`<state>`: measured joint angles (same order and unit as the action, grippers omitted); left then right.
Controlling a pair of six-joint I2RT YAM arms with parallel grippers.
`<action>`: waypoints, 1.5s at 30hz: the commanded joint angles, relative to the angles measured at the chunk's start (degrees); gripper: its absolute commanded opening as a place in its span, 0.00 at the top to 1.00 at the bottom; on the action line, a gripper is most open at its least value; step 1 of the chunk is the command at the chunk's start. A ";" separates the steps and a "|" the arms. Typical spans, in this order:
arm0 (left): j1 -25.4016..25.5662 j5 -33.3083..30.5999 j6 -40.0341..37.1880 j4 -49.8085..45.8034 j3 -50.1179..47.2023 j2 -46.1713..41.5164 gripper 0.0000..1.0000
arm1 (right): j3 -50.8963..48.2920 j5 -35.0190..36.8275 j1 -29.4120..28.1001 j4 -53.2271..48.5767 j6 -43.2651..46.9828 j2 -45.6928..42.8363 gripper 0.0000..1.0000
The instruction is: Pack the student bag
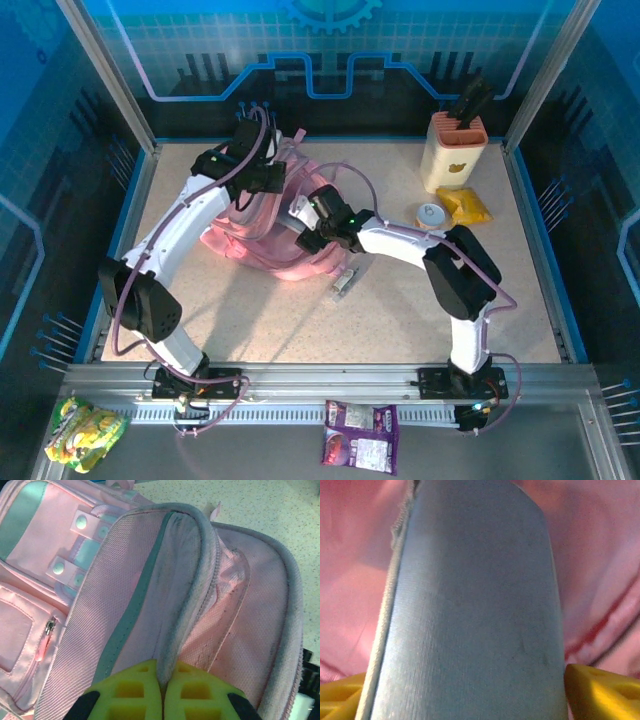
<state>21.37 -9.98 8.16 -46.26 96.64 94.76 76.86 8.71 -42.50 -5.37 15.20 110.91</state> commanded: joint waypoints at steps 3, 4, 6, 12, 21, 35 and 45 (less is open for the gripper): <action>-1.36 4.32 4.34 1.81 0.33 -4.25 1.00 | -1.70 -2.44 -1.35 10.83 0.85 -1.96 0.00; -1.54 4.43 4.55 1.96 -0.13 -4.67 1.00 | -4.01 -4.40 -1.33 12.18 0.49 -3.67 0.00; -1.67 4.89 4.79 3.44 -1.78 -5.65 1.00 | -8.78 -8.40 -0.88 14.52 -2.45 -9.31 0.00; -1.93 7.97 5.93 4.07 -3.80 -6.60 1.00 | -14.25 -11.95 3.12 2.89 -17.12 -20.94 0.03; -1.94 9.79 6.76 4.88 -5.15 -7.19 1.00 | -17.35 -13.49 5.39 -8.16 -24.13 -23.13 0.45; -1.94 11.12 7.04 4.16 -3.69 -5.83 1.00 | -2.36 -22.25 5.54 -6.91 -24.97 -5.56 0.62; -2.05 10.67 7.79 5.13 -4.01 -5.06 1.00 | 3.58 -32.86 4.54 6.73 -26.51 3.74 0.59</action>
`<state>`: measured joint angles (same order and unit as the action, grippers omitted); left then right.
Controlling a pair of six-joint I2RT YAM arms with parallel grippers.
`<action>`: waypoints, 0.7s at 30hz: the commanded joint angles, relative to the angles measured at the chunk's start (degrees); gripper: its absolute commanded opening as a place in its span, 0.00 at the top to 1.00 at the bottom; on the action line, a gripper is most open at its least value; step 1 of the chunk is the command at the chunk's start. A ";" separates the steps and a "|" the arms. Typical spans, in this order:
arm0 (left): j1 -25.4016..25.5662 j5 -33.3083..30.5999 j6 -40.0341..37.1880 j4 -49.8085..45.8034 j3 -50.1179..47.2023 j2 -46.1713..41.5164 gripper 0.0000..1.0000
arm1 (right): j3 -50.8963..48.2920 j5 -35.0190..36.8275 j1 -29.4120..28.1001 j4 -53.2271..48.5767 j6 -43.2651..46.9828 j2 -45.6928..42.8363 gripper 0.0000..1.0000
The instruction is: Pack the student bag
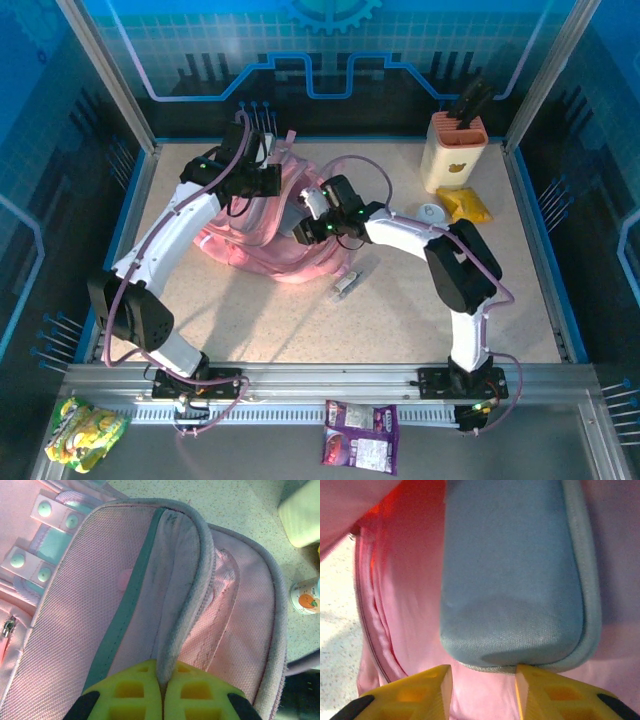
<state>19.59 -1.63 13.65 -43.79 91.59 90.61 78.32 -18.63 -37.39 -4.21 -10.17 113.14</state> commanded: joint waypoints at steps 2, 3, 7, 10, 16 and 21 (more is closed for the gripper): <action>-0.35 2.58 2.31 2.35 0.89 -0.95 1.00 | 1.08 -6.83 -0.54 7.43 -0.76 0.16 0.57; -0.35 2.44 2.26 2.15 0.58 -1.10 1.00 | -0.19 -6.24 -0.52 7.63 -0.44 -1.59 0.56; -0.35 3.04 3.88 3.79 -2.32 -1.99 0.88 | -8.19 -0.69 1.40 7.20 -1.69 -9.30 0.51; -0.50 6.27 4.86 5.18 -4.84 -2.51 0.58 | -16.36 3.50 3.18 8.19 -2.37 -16.76 0.48; -4.01 14.17 13.23 14.79 -17.64 -12.37 0.39 | -24.75 8.68 3.46 4.66 -1.77 -28.76 0.22; -8.93 10.87 20.08 17.83 -31.13 -23.20 0.33 | -27.61 6.28 2.99 2.82 -4.66 -32.24 0.07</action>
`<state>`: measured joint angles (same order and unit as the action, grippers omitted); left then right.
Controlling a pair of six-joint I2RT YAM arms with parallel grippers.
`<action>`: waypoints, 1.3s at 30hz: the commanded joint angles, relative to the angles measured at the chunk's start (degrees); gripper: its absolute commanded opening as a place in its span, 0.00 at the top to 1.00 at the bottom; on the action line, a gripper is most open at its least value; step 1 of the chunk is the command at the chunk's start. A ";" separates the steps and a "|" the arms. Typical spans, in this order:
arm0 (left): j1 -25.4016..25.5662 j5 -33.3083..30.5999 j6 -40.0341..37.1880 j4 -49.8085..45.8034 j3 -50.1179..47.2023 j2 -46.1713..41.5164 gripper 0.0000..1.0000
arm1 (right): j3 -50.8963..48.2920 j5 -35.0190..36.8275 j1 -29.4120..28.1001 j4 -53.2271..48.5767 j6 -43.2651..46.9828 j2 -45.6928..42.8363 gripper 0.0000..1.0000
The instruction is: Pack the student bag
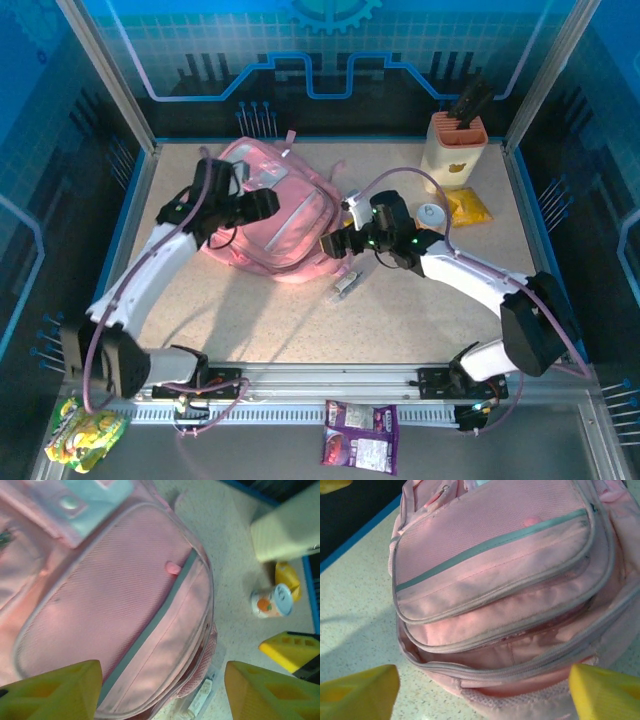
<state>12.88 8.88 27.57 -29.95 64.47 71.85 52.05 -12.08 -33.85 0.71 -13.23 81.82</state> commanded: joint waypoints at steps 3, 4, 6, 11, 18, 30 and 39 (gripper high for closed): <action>-5.72 -2.48 9.07 3.59 -10.55 -9.14 0.31 | -1.34 -1.06 -2.66 -2.42 -3.02 -0.54 0.02; -7.01 -2.47 9.98 3.78 -12.38 -10.28 0.30 | -1.34 -1.02 -3.62 -2.38 -2.88 -0.27 0.00; -9.79 -1.55 11.74 4.67 -16.05 -11.89 0.30 | -1.29 -0.75 -5.18 -2.41 -3.33 0.62 0.00; -14.79 1.20 15.00 7.11 -21.27 -10.65 0.30 | -1.34 -1.74 -6.73 -1.06 -6.03 2.77 0.00; -17.36 1.93 17.36 11.87 -23.01 -5.82 0.36 | -1.34 -0.60 -7.20 -1.51 -6.35 3.05 0.00; -19.16 0.04 20.39 19.69 -23.49 3.53 0.57 | -2.91 -1.39 -7.11 -1.44 -6.90 2.84 0.00; -19.56 -0.05 21.95 24.52 -24.04 9.91 0.69 | -2.33 -1.28 -6.24 -1.68 -6.50 3.43 0.00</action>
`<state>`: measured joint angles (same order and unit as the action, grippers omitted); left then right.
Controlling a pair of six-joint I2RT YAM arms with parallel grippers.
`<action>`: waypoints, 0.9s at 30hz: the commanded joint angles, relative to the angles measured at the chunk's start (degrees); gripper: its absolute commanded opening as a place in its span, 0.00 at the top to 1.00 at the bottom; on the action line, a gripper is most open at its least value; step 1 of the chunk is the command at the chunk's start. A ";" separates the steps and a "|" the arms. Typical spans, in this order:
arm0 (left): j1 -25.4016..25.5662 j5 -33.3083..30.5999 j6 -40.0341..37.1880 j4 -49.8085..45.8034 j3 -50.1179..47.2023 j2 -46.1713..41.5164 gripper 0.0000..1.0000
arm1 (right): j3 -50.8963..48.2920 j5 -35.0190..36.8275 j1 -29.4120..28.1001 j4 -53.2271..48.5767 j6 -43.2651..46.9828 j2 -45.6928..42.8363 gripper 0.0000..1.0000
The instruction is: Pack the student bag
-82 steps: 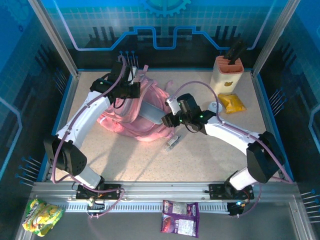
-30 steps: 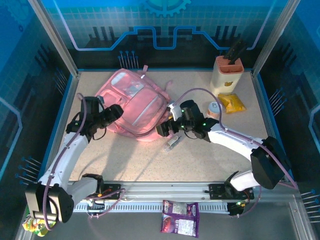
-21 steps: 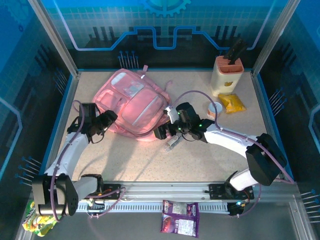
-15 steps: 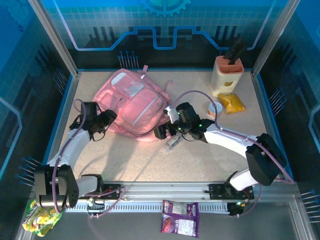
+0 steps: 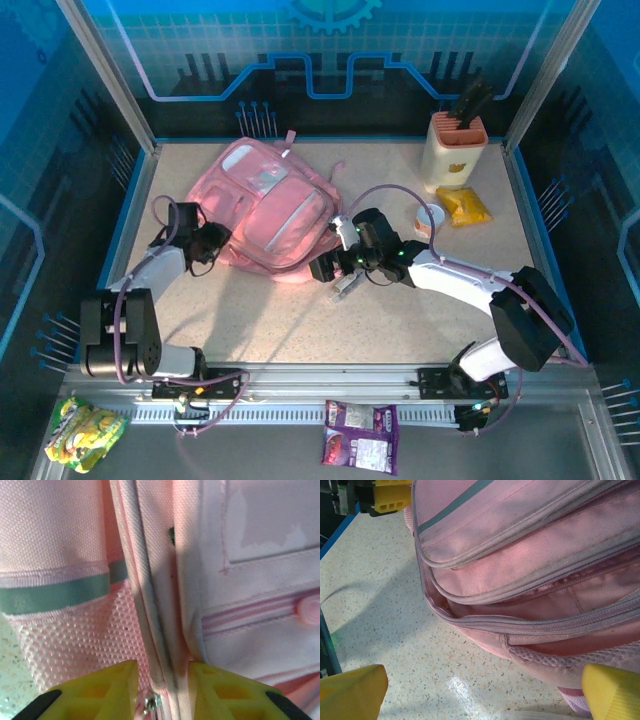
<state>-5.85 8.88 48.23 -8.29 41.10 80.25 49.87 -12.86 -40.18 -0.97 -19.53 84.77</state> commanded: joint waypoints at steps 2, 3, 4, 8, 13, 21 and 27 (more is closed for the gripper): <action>-0.96 0.38 2.03 4.81 -1.06 2.71 0.70 | -0.17 -0.23 0.27 -0.08 -0.16 0.57 0.00; -0.92 0.76 2.65 5.73 -1.32 3.11 0.70 | -0.12 -0.23 0.29 -0.16 -0.18 0.66 0.00; -0.97 1.33 3.08 6.66 -1.54 3.55 0.70 | -0.06 -0.23 0.37 -0.18 -0.32 0.74 0.00; -0.92 0.36 4.61 9.35 -3.37 3.08 0.69 | 0.10 0.12 0.70 0.04 -0.07 1.13 0.00; 0.39 5.13 9.52 15.84 -4.66 4.43 0.73 | 0.20 -0.21 1.24 0.31 -0.17 2.45 0.00; 2.86 1.32 15.10 19.20 -7.07 4.79 0.78 | 1.84 -1.31 2.08 1.17 -0.44 4.26 0.00; 4.08 2.60 19.05 25.77 -6.56 8.53 0.90 | 1.81 -1.91 3.43 1.49 -1.17 5.05 0.00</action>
<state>-2.92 9.78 63.70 12.21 34.50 86.46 50.35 -13.67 -37.78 -0.36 -19.64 88.64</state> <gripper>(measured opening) 0.126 0.996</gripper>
